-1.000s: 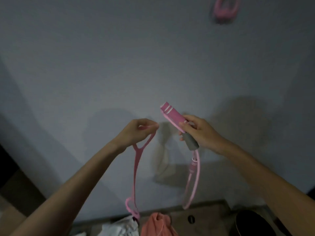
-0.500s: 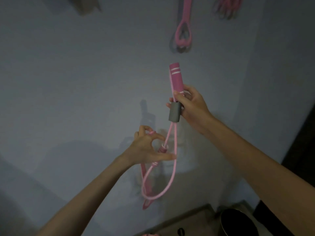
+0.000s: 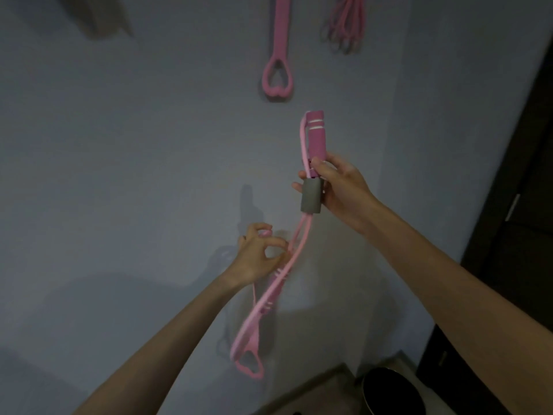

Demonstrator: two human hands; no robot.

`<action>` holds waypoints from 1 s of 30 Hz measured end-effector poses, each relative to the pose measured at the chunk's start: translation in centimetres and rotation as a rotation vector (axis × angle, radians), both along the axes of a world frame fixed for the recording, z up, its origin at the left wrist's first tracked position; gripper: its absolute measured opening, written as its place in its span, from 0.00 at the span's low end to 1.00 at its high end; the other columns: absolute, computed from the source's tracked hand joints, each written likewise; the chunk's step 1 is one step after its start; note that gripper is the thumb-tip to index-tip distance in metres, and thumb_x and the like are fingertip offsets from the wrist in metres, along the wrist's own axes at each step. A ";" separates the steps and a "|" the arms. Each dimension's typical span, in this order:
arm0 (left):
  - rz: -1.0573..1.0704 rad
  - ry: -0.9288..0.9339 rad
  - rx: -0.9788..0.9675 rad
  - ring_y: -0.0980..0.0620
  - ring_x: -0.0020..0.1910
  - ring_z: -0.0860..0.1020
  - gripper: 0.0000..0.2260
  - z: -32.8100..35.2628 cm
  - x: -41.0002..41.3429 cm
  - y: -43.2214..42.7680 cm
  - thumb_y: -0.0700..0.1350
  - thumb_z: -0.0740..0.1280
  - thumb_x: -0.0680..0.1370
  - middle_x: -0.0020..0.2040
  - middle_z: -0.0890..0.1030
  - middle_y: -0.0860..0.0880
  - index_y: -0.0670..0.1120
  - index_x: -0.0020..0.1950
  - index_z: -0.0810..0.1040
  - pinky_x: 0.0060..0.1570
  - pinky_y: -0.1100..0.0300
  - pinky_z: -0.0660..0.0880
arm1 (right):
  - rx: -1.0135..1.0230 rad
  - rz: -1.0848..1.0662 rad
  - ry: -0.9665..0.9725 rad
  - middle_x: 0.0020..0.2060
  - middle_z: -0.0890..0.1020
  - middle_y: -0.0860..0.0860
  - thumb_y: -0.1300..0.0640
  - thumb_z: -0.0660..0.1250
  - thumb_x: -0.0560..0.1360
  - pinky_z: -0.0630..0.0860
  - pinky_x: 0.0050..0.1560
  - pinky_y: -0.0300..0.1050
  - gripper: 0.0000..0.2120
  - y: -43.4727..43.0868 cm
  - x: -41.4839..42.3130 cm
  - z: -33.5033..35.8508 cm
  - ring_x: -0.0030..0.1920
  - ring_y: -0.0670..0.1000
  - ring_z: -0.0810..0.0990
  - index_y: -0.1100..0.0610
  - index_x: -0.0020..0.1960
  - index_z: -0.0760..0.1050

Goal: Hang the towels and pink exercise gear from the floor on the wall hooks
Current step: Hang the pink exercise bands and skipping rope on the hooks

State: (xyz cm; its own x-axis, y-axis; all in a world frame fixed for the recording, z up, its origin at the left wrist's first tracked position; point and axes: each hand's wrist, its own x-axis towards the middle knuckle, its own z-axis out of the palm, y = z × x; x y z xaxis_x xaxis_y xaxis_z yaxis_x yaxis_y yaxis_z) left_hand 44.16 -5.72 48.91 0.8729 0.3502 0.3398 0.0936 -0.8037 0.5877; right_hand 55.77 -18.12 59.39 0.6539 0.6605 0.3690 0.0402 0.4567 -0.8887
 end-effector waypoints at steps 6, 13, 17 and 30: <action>0.156 -0.094 -0.064 0.53 0.62 0.71 0.04 0.8 1.7 -1.4 0.53 0.75 0.67 0.58 0.72 0.48 0.54 0.38 0.84 0.69 0.52 0.63 | 0.004 -0.179 0.027 0.42 0.76 0.51 0.58 0.57 0.80 0.81 0.42 0.50 0.05 -3.3 5.0 -0.8 0.39 0.50 0.82 0.54 0.55 0.70; -0.045 -0.005 -0.069 0.54 0.44 0.74 0.06 2.5 5.4 -4.4 0.55 0.73 0.69 0.43 0.79 0.47 0.56 0.43 0.84 0.50 0.65 0.69 | 0.011 -0.184 -0.079 0.36 0.74 0.52 0.58 0.55 0.81 0.77 0.30 0.43 0.06 -5.9 9.5 -0.1 0.25 0.47 0.76 0.55 0.56 0.67; 0.020 -0.100 -0.125 0.65 0.38 0.76 0.08 4.5 8.2 -6.2 0.45 0.69 0.76 0.43 0.82 0.47 0.44 0.50 0.85 0.41 0.78 0.67 | -0.023 -0.101 -0.186 0.37 0.74 0.52 0.57 0.55 0.81 0.75 0.29 0.40 0.05 -7.3 11.6 0.9 0.25 0.45 0.75 0.53 0.55 0.68; -0.075 0.181 -0.035 0.62 0.54 0.71 0.18 5.4 13.9 -12.8 0.67 0.71 0.64 0.53 0.75 0.61 0.63 0.51 0.81 0.64 0.59 0.65 | 0.201 0.077 0.034 0.37 0.73 0.54 0.60 0.55 0.81 0.77 0.34 0.41 0.09 -10.3 16.3 4.0 0.29 0.49 0.74 0.52 0.60 0.61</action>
State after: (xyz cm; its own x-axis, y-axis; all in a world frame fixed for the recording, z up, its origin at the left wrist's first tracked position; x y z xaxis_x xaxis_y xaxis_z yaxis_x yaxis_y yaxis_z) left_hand 58.09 -18.54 54.30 0.9426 0.2911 0.1634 0.1414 -0.7915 0.5945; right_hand 72.06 -28.45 63.40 0.6188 0.6245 0.4766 -0.0303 0.6252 -0.7799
